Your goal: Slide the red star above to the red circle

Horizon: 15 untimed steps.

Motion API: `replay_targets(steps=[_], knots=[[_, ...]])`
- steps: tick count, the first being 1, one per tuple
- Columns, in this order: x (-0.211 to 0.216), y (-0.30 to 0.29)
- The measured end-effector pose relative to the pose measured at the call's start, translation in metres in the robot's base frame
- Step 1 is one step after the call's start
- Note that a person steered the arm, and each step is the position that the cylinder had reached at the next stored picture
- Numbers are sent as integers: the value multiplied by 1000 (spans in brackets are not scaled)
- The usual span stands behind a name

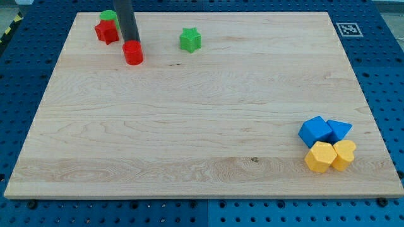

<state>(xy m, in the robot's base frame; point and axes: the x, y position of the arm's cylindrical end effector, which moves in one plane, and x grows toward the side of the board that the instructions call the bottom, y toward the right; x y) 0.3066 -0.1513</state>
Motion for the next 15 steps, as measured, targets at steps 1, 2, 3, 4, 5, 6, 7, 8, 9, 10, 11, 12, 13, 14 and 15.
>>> replay_targets(steps=[1,2,3,4,5,6,7,8,9,10,11,12,13,14,15], knots=[[21,-21],[30,-71],[-19,-117],[-43,-131],[-45,-123],[-45,-104],[-41,-80],[-41,-57],[-42,-51],[-51,-33],[-60,-29],[-53,-2],[-38,15],[-38,15],[-60,33]])
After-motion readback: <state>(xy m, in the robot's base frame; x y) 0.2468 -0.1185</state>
